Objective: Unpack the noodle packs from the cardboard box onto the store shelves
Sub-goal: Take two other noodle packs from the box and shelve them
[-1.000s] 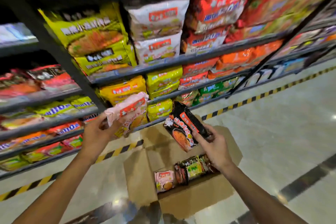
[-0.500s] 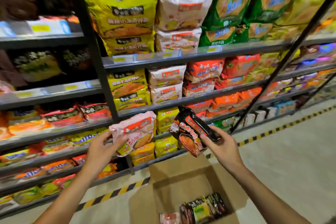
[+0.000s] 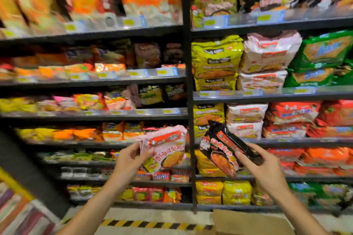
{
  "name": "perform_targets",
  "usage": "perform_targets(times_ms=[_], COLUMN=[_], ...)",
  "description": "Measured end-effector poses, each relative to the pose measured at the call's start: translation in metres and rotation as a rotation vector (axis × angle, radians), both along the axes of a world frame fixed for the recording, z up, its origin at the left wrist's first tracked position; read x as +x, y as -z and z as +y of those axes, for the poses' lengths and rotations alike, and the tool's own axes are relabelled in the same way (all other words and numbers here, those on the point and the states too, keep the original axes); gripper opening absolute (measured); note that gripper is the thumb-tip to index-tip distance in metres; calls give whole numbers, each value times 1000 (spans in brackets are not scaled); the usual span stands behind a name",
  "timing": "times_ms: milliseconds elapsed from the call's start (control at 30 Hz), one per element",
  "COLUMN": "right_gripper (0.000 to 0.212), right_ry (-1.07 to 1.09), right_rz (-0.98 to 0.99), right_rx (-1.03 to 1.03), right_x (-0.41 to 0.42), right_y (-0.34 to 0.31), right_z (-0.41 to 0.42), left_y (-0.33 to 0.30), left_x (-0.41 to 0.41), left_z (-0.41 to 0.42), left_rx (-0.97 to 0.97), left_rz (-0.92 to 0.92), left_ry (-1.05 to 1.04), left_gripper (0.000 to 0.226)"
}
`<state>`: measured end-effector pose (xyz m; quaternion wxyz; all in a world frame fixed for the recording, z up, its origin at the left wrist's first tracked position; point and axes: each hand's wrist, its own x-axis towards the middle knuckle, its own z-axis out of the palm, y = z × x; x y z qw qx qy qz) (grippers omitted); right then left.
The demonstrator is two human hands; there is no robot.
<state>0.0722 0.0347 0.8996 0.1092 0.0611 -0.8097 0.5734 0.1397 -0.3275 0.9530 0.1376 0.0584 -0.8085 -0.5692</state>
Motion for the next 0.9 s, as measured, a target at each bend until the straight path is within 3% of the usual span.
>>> perform_targets(times_ms=[167,267,567,900], right_gripper=[51,34,29,29], right_ry=[-43,-78,-37,-21], right_rz=[7,21,150,178], right_rx=[-50,-23,58,63], right_x=[-8,-13,-40,-68], right_y=[-25,-54,-106,-130], right_z=[-61,-99,-227,-259], left_y=[-24,-34,-62,-106], left_x=[7,-2,-50,-142], left_z=[-62,-101,-231,-251], left_rx=[24,14,-15,-97], left_rz=[56,107,253,452], left_ry=[-90,-64,36,111], left_gripper=[9,12,16,19])
